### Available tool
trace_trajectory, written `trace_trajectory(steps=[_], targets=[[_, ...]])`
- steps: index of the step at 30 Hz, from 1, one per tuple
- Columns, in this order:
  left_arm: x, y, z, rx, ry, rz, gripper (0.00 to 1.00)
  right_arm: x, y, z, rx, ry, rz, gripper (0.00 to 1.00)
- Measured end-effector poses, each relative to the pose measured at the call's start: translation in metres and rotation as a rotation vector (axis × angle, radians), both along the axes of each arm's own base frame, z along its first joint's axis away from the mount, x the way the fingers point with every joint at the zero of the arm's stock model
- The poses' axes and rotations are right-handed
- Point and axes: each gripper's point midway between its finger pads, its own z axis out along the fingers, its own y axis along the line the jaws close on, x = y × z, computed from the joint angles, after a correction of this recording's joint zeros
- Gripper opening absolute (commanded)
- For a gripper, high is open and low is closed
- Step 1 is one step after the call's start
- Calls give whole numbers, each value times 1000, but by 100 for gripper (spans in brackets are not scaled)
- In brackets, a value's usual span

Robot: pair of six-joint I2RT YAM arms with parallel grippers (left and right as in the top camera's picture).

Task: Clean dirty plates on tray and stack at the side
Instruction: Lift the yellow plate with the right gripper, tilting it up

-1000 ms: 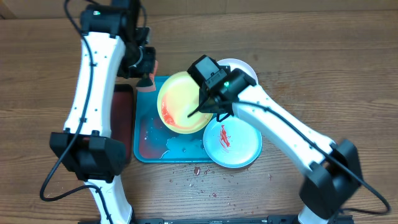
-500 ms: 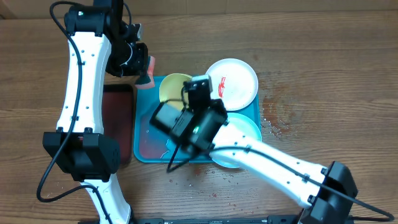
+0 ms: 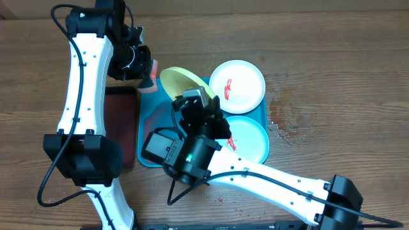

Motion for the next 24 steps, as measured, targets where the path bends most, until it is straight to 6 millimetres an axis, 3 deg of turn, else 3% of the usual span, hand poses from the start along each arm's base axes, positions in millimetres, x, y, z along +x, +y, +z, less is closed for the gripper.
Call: trace_trajectory(steps=[7, 16, 20, 24], targets=[[0, 0, 0, 0, 0, 0, 4, -4, 3, 15, -32, -81, 10, 4], [0, 0, 0, -3, 1, 0, 4, -4, 3, 13, 8, -87, -2, 4], [0, -1, 0, -3, 0, 0, 4, -4, 3, -3, 66, -3, -6, 4], [0, 0, 0, -3, 2, 0, 4, 1, -5, -37, 161, 184, -50, 4]])
